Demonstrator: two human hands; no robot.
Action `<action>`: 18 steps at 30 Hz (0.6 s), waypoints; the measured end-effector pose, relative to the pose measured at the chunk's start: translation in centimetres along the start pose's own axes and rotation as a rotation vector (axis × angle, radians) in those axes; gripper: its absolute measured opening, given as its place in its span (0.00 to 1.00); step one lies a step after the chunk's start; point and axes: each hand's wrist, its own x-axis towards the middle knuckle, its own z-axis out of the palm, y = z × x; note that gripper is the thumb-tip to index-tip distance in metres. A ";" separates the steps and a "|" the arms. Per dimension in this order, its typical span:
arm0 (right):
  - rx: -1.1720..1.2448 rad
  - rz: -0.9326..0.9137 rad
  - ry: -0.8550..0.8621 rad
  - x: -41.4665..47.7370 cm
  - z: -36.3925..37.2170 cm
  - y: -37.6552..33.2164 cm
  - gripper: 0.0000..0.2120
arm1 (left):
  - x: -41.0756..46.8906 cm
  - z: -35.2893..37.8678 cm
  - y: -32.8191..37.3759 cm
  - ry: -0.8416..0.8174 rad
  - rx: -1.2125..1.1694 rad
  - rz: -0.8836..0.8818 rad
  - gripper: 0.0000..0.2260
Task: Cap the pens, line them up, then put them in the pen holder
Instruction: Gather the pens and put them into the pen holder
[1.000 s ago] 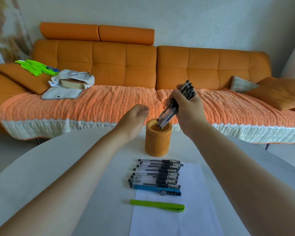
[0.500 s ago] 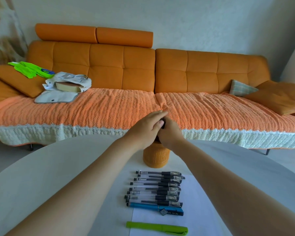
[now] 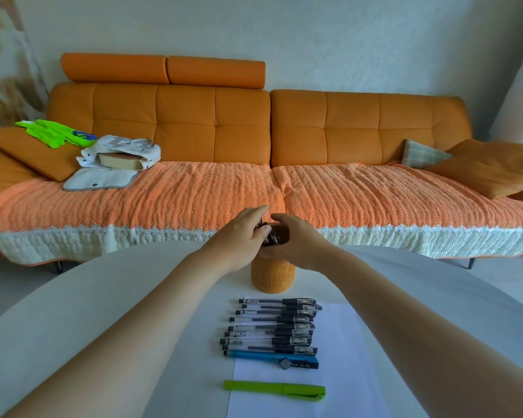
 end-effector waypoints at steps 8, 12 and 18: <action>-0.026 -0.243 0.494 -6.6 0.9 0.6 0.08 | -4.4 0.1 0.2 0.472 0.168 0.216 0.07; -0.281 -0.225 0.104 -8.9 2.6 1.6 0.09 | -7.3 2.7 -0.1 0.258 0.150 0.163 0.02; -0.471 -0.138 -0.123 -9.5 4.5 2.9 0.25 | -8.9 5.6 -1.5 -0.046 0.174 0.043 0.22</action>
